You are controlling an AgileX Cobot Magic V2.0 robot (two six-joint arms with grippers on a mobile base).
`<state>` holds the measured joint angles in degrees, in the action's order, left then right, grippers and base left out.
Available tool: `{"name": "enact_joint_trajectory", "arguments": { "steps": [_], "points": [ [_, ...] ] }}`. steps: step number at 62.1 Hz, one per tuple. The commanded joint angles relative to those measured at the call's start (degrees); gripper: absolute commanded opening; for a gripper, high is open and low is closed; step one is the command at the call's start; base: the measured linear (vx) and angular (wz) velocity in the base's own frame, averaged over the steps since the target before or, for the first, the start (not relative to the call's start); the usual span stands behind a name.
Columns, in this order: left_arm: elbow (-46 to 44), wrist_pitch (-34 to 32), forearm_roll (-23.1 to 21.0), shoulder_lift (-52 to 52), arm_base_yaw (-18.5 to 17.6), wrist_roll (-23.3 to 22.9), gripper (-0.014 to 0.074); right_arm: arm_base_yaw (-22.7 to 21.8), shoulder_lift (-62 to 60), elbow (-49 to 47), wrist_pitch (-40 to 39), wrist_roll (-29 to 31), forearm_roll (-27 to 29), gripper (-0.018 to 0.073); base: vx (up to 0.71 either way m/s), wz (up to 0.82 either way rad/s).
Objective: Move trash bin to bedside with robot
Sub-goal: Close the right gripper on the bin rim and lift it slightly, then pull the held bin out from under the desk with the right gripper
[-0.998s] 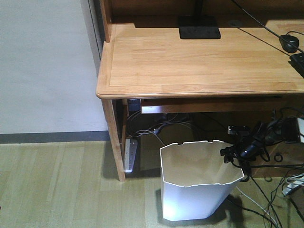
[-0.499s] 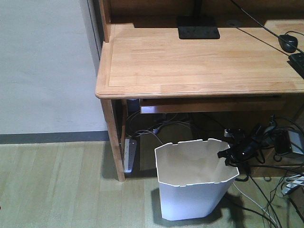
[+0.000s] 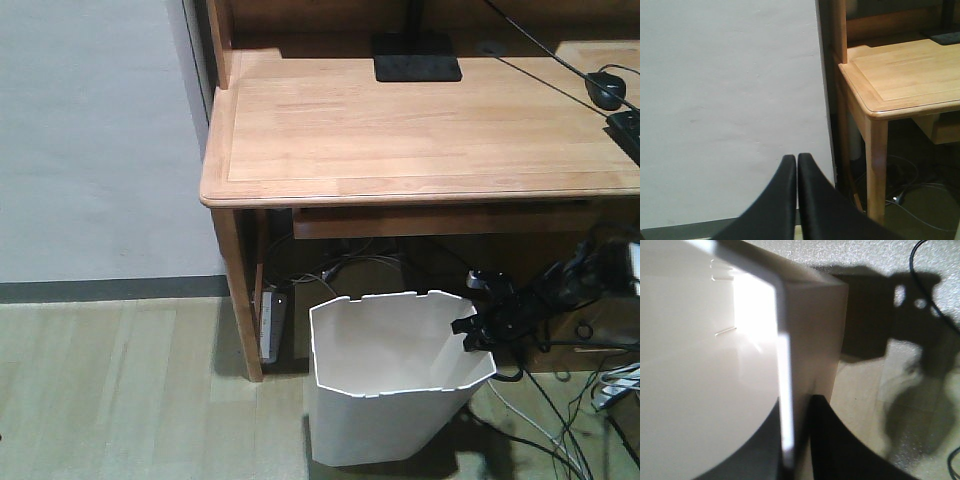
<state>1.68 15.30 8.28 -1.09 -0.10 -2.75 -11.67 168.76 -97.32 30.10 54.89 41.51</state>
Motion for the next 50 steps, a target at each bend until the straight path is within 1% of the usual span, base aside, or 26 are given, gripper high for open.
{"name": "enact_joint_trajectory", "arguments": {
  "steps": [1, 8, 13, 19, 27, 34, 50],
  "points": [
    [1.7, -4.2, -0.2, -0.6, -0.4, -0.5, -0.0006, -0.2, -10.6, 6.2, 1.2, 6.6, 9.2, -0.0006, 0.00, 0.00],
    [1.7, -4.2, -0.2, -0.6, -0.4, -0.5, -0.0006, -0.2, -16.4, 14.9, 0.6, 14.7, 15.8, -0.0006, 0.00, 0.00],
    [1.7, -4.2, -0.2, -0.6, -0.4, -0.5, -0.0006, -0.2, -20.1, 19.8, 0.4, 18.8, 19.5, -0.0006, 0.00, 0.00],
    [1.7, -4.2, -0.2, -0.6, -0.4, -0.5, -0.0006, -0.2, -25.0, 25.4, 0.2, 22.1, 23.2, -0.0006, 0.00, 0.00],
    [1.7, -4.2, -0.2, -0.6, -0.4, -0.5, -0.0006, -0.2, -30.9, 31.5, 0.5, 23.9, 26.2, -0.0006, 0.00, 0.00],
    [1.7, -4.2, -0.2, -0.6, -0.4, -0.5, -0.0006, -0.2, -35.4, 35.9, 2.6, 24.5, 28.8, -0.0006, 0.00, 0.00],
    [1.7, -4.2, -0.2, -0.6, -0.4, -0.5, -0.0006, -0.1, -42.0, 45.0, 4.3, 24.6, 30.0, -0.0006, 0.00, 0.00]
  ]
}}
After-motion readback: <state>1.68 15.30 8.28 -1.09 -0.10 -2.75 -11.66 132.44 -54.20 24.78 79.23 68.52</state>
